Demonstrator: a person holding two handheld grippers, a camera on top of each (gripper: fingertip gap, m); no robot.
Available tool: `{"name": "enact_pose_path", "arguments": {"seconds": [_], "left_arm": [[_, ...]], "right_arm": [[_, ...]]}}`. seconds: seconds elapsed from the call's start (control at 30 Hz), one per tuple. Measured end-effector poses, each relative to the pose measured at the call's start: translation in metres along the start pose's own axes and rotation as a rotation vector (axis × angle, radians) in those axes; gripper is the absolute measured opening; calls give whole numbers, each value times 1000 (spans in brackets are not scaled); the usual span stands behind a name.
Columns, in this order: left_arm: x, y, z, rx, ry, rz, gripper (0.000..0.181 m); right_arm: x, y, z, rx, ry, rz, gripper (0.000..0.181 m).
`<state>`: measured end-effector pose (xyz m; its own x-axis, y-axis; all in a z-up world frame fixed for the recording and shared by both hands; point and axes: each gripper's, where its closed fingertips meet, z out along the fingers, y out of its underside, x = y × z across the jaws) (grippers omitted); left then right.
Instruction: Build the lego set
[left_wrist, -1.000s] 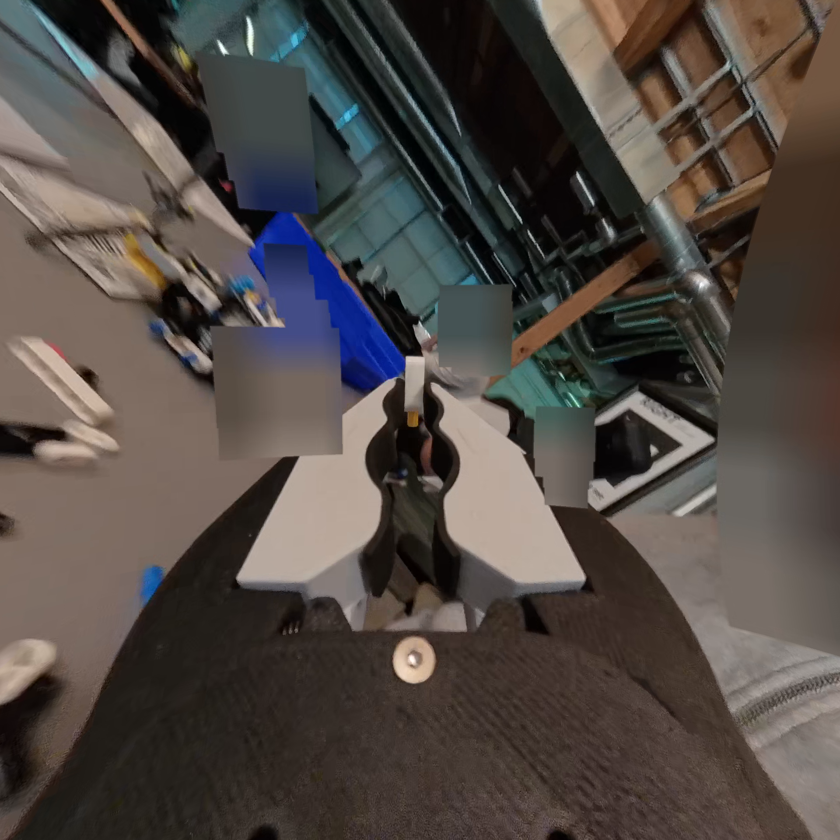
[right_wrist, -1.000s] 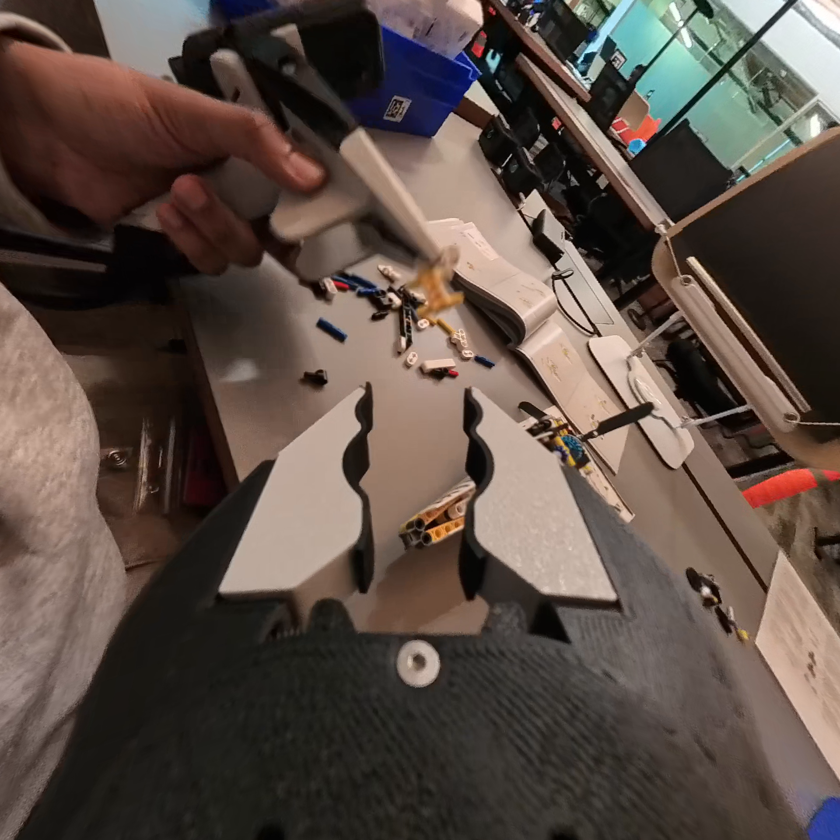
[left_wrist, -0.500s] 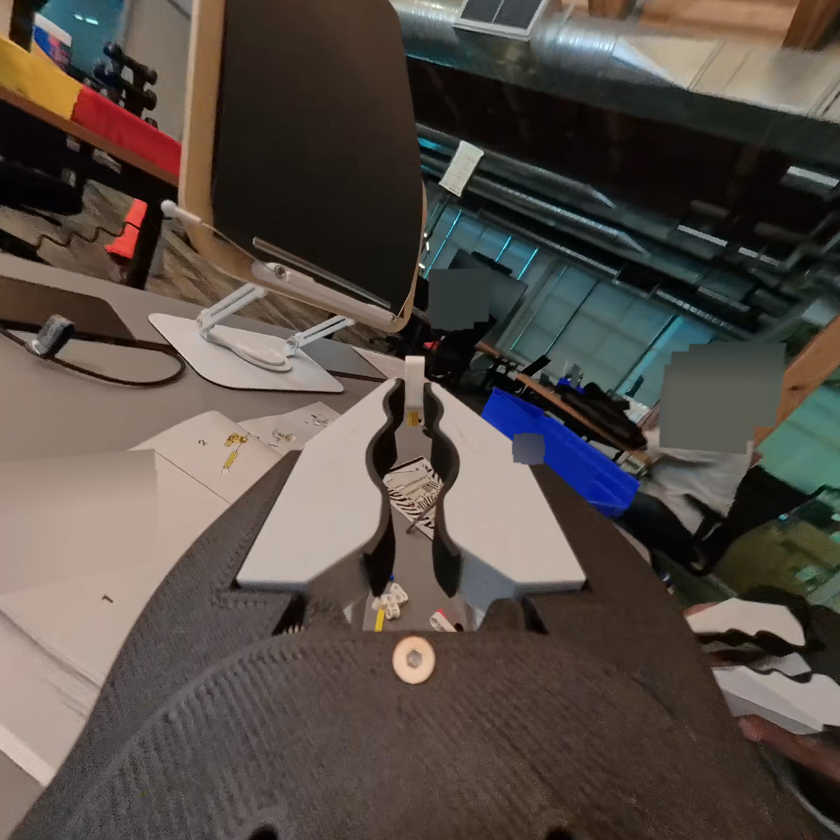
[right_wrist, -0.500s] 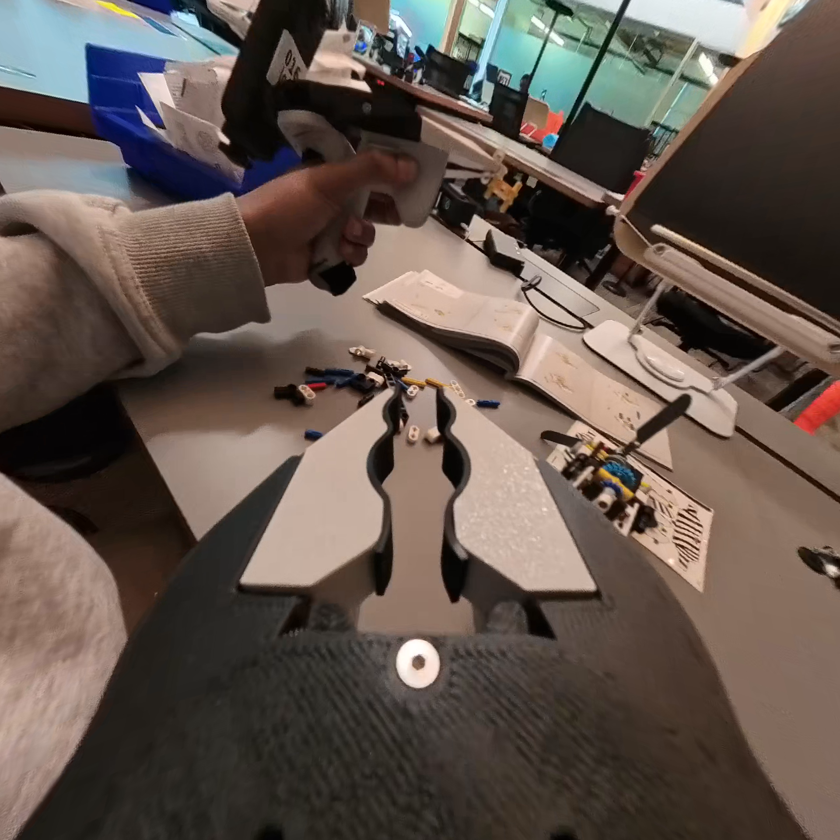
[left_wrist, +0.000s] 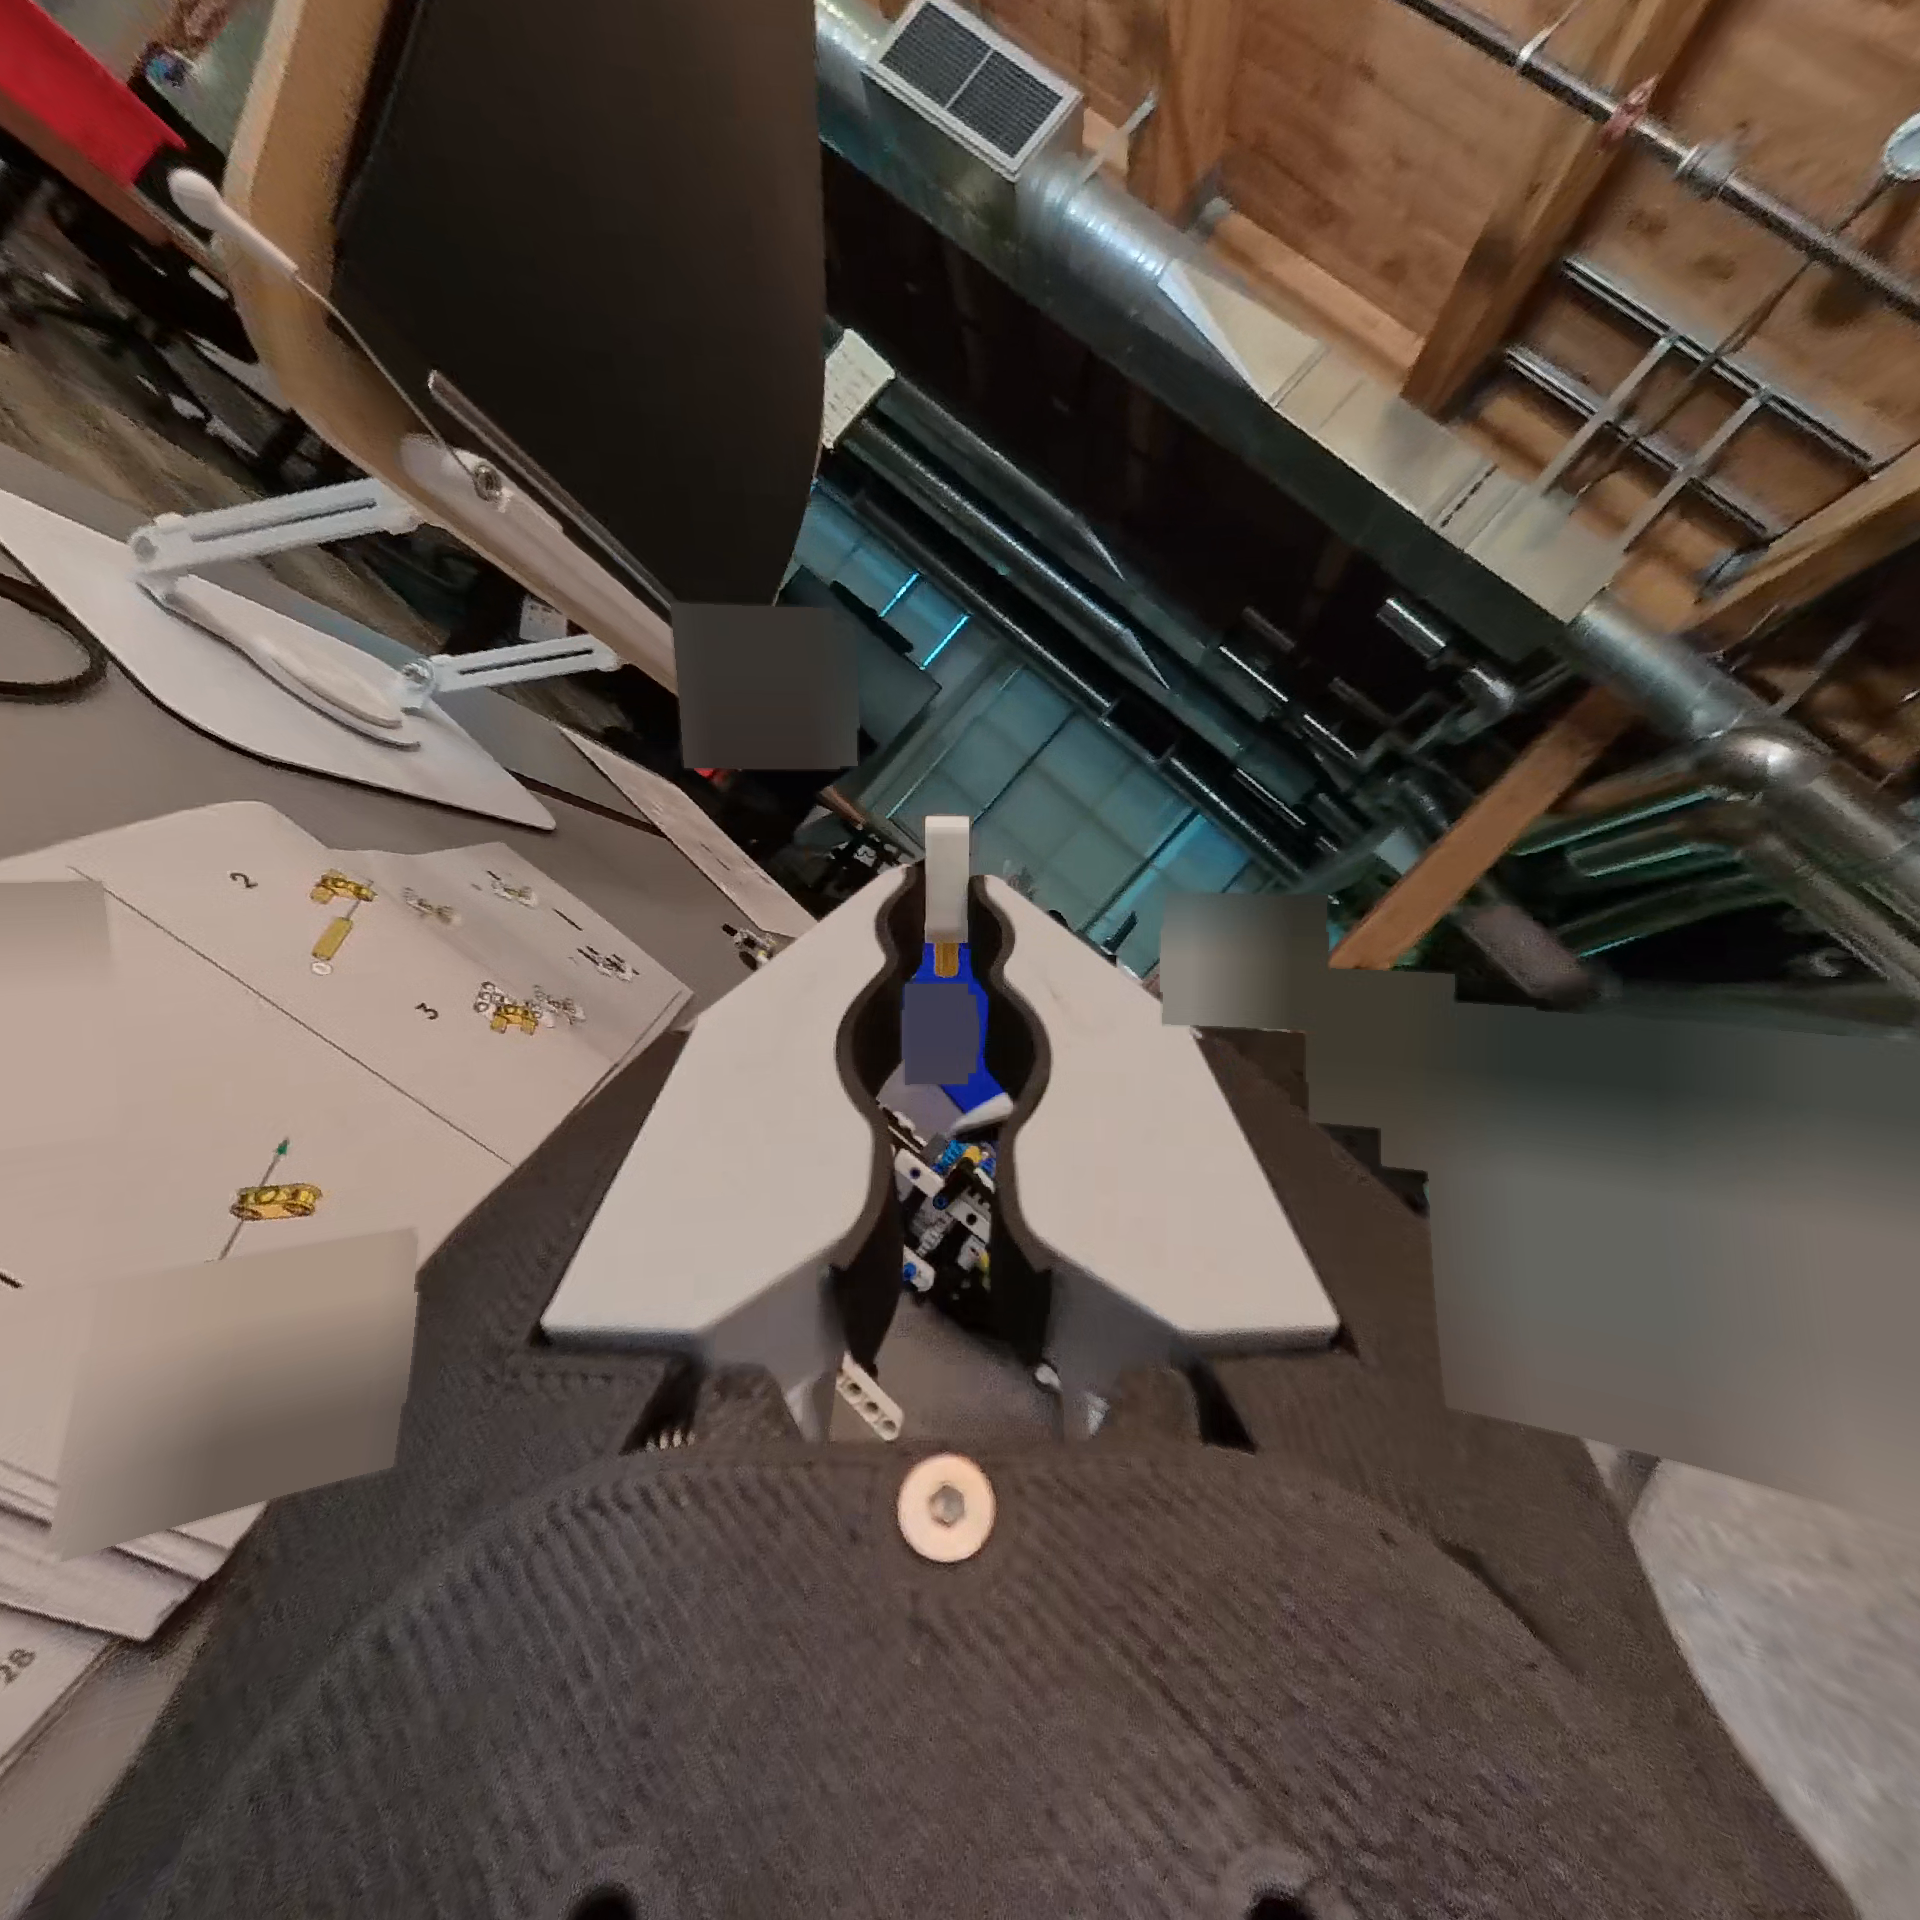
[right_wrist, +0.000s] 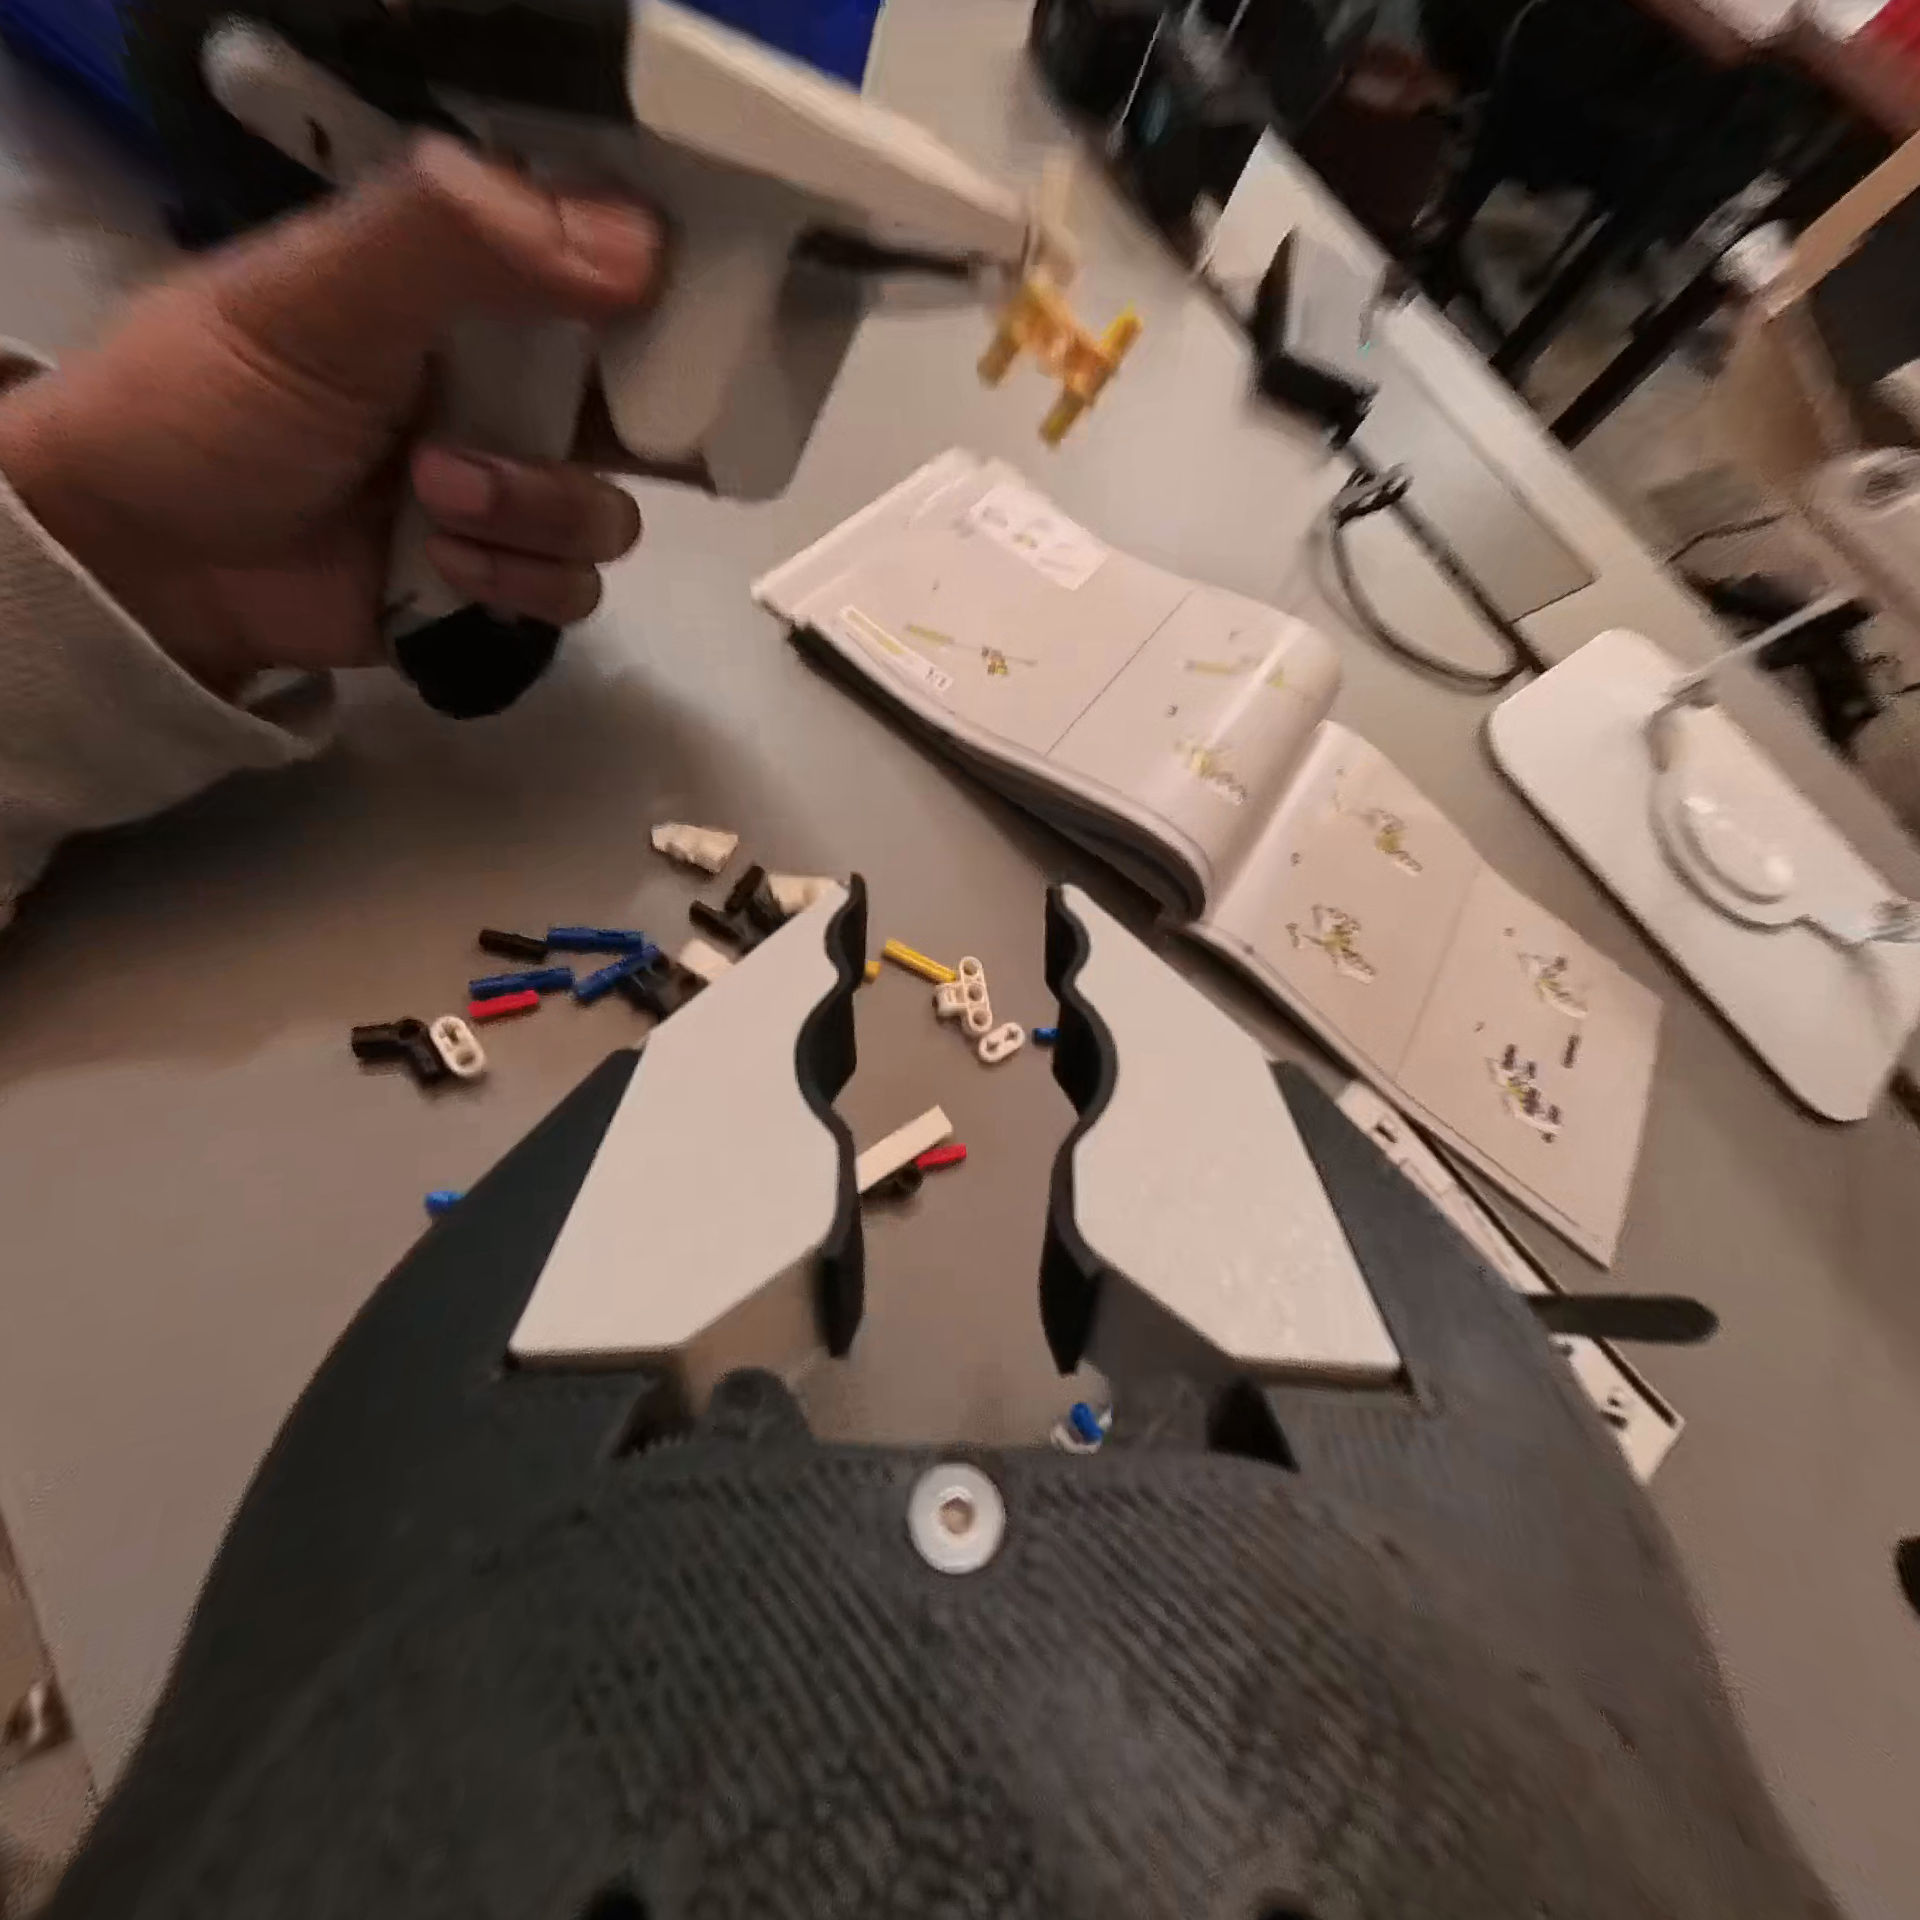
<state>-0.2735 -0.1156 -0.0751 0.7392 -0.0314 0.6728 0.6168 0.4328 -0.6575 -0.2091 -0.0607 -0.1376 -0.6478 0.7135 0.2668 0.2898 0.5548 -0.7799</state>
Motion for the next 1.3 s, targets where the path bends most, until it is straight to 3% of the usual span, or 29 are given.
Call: {"name": "enact_pose_path", "arguments": {"seconds": [0.27,0.5,0.73,1.0,1.13,1.3], "left_arm": [[0,-2,0,13,18,-41,6],[-3,-3,-3,26,11,-57,6],[-4,-3,-2,30,19,-77,5],[-5,-4,-3,34,16,-87,6],[-6,-3,-2,32,15,-92,5],[-2,0,0,20,48,-117,5]], "right_arm": [[20,35,29,-325,-188,-182,41],[6,53,52,-360,-346,-191,39],[4,69,55,-430,-364,-191,39],[0,73,60,-467,-389,-144,14],[10,61,50,-414,-331,-111,14],[23,15,12,-110,-198,42,14]]}}
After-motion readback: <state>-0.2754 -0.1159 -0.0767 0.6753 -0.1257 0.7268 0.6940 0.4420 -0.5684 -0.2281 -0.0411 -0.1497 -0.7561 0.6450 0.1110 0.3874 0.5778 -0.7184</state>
